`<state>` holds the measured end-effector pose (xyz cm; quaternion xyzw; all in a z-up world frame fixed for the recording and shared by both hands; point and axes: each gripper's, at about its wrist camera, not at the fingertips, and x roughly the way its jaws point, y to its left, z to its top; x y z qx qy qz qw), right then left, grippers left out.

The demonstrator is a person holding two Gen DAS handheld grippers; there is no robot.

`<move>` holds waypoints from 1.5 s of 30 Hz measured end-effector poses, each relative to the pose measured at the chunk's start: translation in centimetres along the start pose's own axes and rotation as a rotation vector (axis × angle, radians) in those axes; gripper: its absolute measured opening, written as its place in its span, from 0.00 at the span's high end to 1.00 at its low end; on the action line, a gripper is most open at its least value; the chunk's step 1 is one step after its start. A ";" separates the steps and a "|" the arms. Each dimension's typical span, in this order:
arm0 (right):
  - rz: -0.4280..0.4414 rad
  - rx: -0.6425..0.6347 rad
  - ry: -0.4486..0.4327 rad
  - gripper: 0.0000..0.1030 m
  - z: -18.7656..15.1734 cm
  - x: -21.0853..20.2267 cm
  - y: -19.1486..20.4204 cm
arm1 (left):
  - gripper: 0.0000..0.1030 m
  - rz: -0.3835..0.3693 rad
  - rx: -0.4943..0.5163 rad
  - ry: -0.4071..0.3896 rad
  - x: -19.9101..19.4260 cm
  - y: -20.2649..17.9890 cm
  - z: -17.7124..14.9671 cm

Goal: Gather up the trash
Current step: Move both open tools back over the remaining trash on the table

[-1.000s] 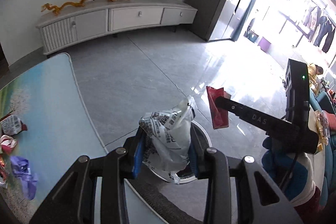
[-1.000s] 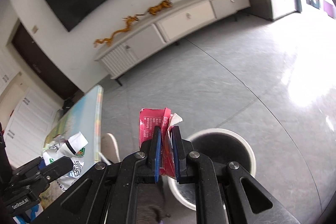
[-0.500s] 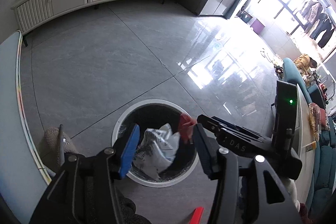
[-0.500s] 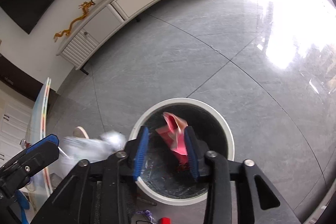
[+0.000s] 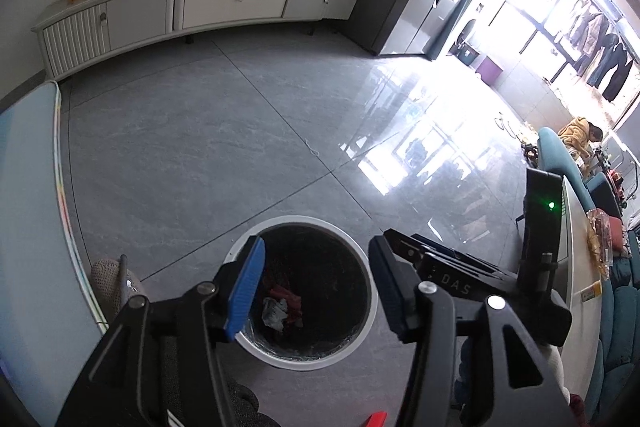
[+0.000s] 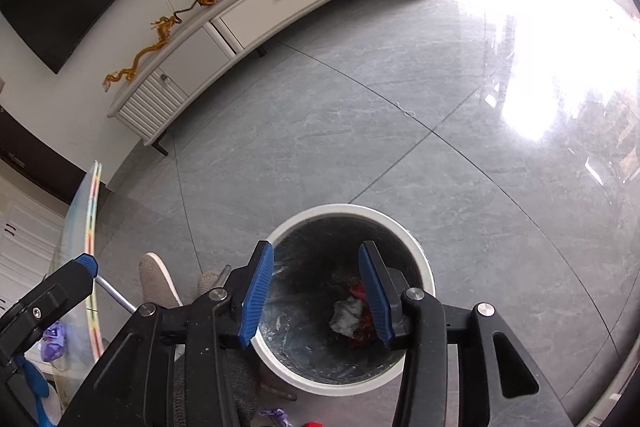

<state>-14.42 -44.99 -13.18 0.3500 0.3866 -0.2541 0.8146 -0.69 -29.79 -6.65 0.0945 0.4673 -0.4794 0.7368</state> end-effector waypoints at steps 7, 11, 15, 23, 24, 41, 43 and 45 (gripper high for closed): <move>0.066 -0.068 -0.072 0.58 0.6 -3.9 3.5 | 0.49 0.057 0.010 -0.124 -6.2 1.1 -0.3; 0.113 -0.130 -0.119 0.56 0.3 -6.8 6.5 | 0.49 0.103 0.006 -0.168 -9.8 2.3 -0.9; 0.156 -0.196 -0.152 0.55 -0.1 -9.1 9.3 | 0.49 0.144 -0.023 -0.237 -14.1 4.0 -1.8; 0.261 -0.326 -0.217 0.52 -0.6 -13.7 15.8 | 0.49 0.250 -0.081 -0.328 -21.1 8.5 -3.9; 0.278 -0.343 -0.222 0.52 -0.7 -14.1 16.8 | 0.49 0.267 -0.092 -0.342 -22.2 9.5 -4.2; 0.453 -0.607 -0.167 0.40 -3.9 -13.1 31.6 | 0.33 0.502 -0.283 -0.442 -32.5 22.8 -8.9; 0.463 -0.636 -0.133 0.39 -4.7 -11.8 32.8 | 0.32 0.505 -0.304 -0.426 -32.0 24.0 -9.6; 0.470 -0.668 -0.083 0.37 -5.8 -9.8 34.2 | 0.31 0.507 -0.322 -0.402 -31.0 25.0 -10.4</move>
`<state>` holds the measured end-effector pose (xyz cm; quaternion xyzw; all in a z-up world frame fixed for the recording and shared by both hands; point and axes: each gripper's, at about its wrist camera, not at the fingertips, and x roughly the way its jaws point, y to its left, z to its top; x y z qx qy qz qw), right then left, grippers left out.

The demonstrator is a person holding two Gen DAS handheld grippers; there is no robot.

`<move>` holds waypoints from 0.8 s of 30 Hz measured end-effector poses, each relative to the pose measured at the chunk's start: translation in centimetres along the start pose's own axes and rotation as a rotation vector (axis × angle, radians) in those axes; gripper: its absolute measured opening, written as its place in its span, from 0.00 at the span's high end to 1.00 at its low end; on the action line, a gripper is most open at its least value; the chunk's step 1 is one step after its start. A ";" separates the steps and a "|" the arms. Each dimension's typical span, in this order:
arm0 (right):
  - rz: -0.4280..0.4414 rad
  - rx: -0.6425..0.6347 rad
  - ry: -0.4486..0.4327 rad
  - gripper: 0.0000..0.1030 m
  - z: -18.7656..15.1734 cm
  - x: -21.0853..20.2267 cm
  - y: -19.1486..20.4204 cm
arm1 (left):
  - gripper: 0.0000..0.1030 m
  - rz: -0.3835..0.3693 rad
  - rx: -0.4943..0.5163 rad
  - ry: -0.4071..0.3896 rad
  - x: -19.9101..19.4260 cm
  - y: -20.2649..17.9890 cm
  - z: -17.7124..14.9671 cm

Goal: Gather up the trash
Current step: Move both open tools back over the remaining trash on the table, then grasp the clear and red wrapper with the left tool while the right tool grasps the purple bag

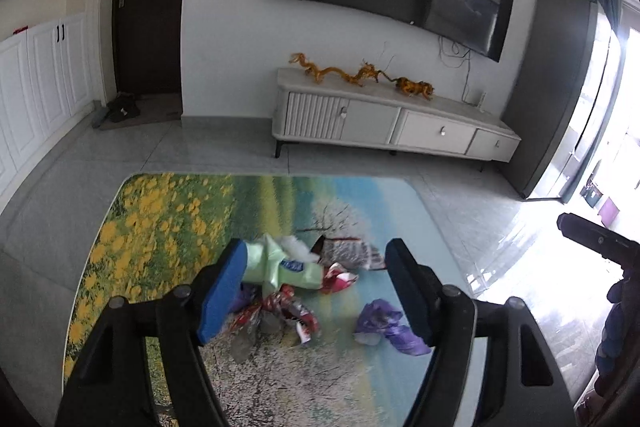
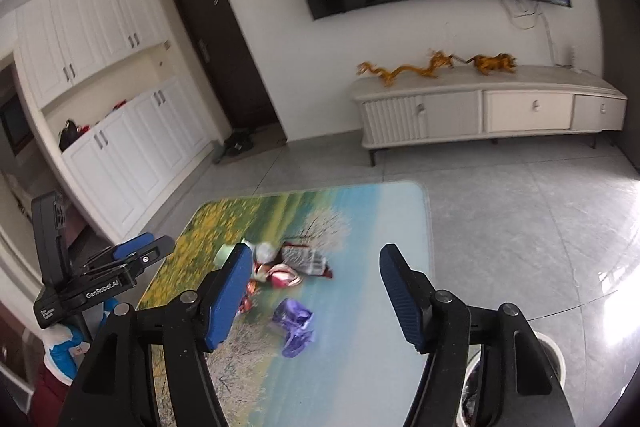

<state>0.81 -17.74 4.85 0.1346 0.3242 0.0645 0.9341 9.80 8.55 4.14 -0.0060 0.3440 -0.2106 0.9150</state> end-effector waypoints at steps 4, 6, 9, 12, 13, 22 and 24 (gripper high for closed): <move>0.032 -0.022 0.088 0.36 -1.3 4.3 0.6 | 0.31 0.015 -0.013 0.079 3.5 1.2 -2.2; 0.048 -0.030 0.144 0.35 -2.3 6.8 0.7 | 0.31 0.022 -0.022 0.112 5.2 1.5 -3.0; 0.063 -0.044 0.211 0.34 -3.8 9.6 0.5 | 0.31 0.037 -0.031 0.144 7.4 1.8 -4.1; 0.076 -0.051 0.267 0.34 -5.1 11.7 0.1 | 0.31 0.052 -0.044 0.163 9.0 1.9 -4.8; 0.079 -0.053 0.278 0.34 -5.6 12.0 0.2 | 0.31 0.058 -0.050 0.168 9.5 2.1 -5.1; 0.113 -0.078 0.374 0.32 -7.7 16.0 0.3 | 0.31 0.076 -0.086 0.199 11.4 3.0 -7.3; 0.118 -0.082 0.385 0.32 -8.0 16.6 0.3 | 0.31 0.074 -0.085 0.203 11.6 2.8 -7.7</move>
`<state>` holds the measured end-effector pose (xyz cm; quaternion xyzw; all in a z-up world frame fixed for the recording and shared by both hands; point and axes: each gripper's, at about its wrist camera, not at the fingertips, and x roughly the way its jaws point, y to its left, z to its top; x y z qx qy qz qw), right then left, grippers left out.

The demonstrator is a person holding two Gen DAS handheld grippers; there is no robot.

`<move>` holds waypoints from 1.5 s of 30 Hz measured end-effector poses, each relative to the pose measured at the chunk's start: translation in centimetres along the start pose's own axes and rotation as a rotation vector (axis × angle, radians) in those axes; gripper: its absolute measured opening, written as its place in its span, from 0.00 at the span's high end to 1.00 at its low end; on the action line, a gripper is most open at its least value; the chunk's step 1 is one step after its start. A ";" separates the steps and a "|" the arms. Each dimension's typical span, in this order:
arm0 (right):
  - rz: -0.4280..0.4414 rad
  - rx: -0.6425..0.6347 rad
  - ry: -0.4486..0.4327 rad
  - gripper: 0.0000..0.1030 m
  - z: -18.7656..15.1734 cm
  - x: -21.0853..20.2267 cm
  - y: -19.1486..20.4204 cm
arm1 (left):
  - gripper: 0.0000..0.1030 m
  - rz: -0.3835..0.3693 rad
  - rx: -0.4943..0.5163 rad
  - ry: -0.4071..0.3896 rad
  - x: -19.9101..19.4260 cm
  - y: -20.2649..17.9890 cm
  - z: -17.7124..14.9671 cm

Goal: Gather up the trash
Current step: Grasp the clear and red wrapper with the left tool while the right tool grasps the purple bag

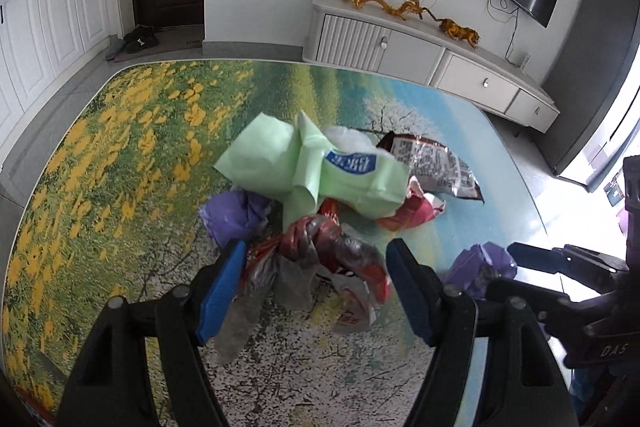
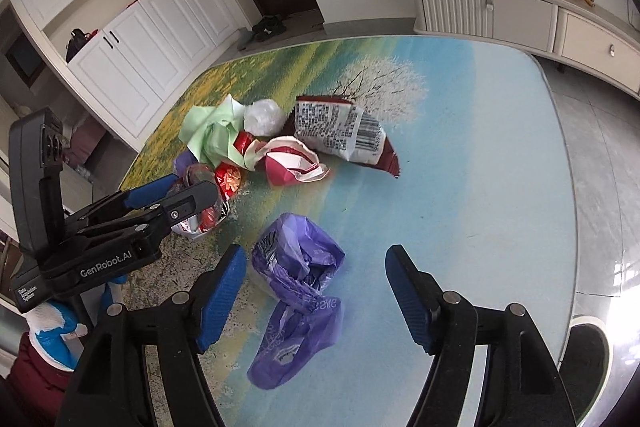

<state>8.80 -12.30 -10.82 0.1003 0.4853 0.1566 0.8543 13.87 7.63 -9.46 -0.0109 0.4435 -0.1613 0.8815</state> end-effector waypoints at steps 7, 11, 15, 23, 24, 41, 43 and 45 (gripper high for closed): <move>0.027 -0.026 0.020 0.37 -0.3 1.2 0.1 | 0.46 -0.027 -0.013 0.017 0.8 0.0 -0.7; 0.046 -0.037 0.021 0.54 -0.6 1.0 0.2 | 0.59 -0.045 -0.024 0.022 0.7 -0.1 -1.1; 0.053 -0.035 0.003 0.60 -1.1 0.4 0.1 | 0.68 -0.063 -0.029 0.019 0.2 -0.2 -1.5; 0.057 -0.013 -0.049 0.62 -1.6 -2.0 0.1 | 0.75 -0.084 -0.016 -0.007 -2.0 -1.0 -2.1; 0.058 -0.012 -0.059 0.62 -1.7 -2.6 0.1 | 0.76 -0.087 -0.014 -0.013 -2.5 -1.1 -2.2; 0.036 -0.003 -0.192 0.62 -3.2 -9.4 0.7 | 0.83 -0.114 0.001 -0.107 -8.5 -2.2 -3.2; 0.031 -0.003 -0.208 0.62 -3.4 -10.1 0.8 | 0.84 -0.117 0.000 -0.119 -9.1 -2.1 -3.2; 0.029 -0.001 -0.224 0.62 -3.7 -10.9 0.8 | 0.86 -0.114 -0.001 -0.134 -9.8 -2.1 -3.2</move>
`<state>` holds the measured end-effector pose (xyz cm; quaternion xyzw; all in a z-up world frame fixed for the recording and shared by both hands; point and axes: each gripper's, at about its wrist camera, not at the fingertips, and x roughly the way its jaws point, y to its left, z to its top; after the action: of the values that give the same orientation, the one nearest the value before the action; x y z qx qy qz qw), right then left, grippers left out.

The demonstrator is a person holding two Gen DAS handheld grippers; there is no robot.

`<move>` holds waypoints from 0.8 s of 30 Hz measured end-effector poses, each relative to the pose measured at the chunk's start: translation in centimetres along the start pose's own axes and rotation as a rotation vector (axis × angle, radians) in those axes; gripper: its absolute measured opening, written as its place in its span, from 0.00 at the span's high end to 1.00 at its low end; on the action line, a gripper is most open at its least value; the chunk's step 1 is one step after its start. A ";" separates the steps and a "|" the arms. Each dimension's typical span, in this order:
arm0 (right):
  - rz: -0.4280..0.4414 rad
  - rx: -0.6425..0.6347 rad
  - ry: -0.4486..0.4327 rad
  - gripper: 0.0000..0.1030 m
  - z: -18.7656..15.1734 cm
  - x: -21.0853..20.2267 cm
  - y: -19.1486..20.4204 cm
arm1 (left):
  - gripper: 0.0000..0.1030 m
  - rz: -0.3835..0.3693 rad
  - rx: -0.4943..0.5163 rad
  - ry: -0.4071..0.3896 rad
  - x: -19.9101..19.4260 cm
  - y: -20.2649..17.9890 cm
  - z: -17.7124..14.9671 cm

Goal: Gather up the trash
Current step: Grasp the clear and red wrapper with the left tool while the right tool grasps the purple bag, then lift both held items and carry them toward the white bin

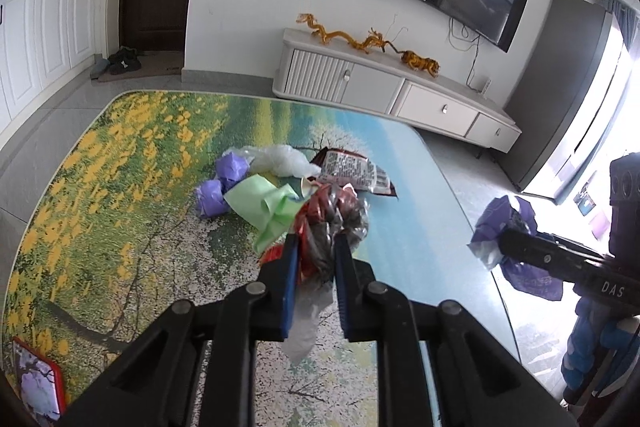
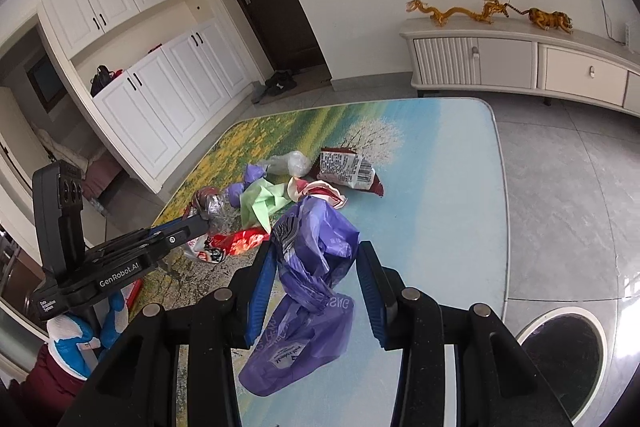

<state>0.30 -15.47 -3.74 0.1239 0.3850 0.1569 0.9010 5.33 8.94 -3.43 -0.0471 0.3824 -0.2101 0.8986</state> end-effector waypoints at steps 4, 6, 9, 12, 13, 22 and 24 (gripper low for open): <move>-0.004 0.003 -0.024 0.62 -0.2 -1.2 -0.1 | 0.88 -0.019 -0.014 -0.019 -1.1 0.1 0.1; -0.006 0.004 -0.031 0.62 -0.3 -1.6 -0.1 | 0.88 -0.035 -0.027 -0.022 -1.4 0.3 0.3; -0.008 0.008 -0.042 0.62 -0.4 -2.0 -0.4 | 0.88 -0.060 -0.049 -0.030 -2.0 0.5 0.5; -0.009 0.014 -0.055 0.62 -0.6 -2.7 -0.4 | 0.88 -0.080 -0.062 -0.044 -2.7 0.6 1.0; -0.010 0.015 -0.059 0.62 -0.7 -2.9 -0.5 | 0.88 -0.092 -0.068 -0.051 -3.0 0.7 1.2; -0.012 0.034 -0.083 0.62 -0.9 -4.0 -1.0 | 0.88 -0.125 -0.067 -0.056 -4.0 0.1 1.8; -0.015 0.039 -0.093 0.62 -0.9 -4.4 -1.2 | 0.88 -0.129 -0.058 -0.059 -4.1 -0.3 2.0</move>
<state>-3.02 -18.10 -1.92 0.1458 0.3464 0.1366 0.9166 4.10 10.22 0.74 -0.1039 0.3578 -0.2547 0.8924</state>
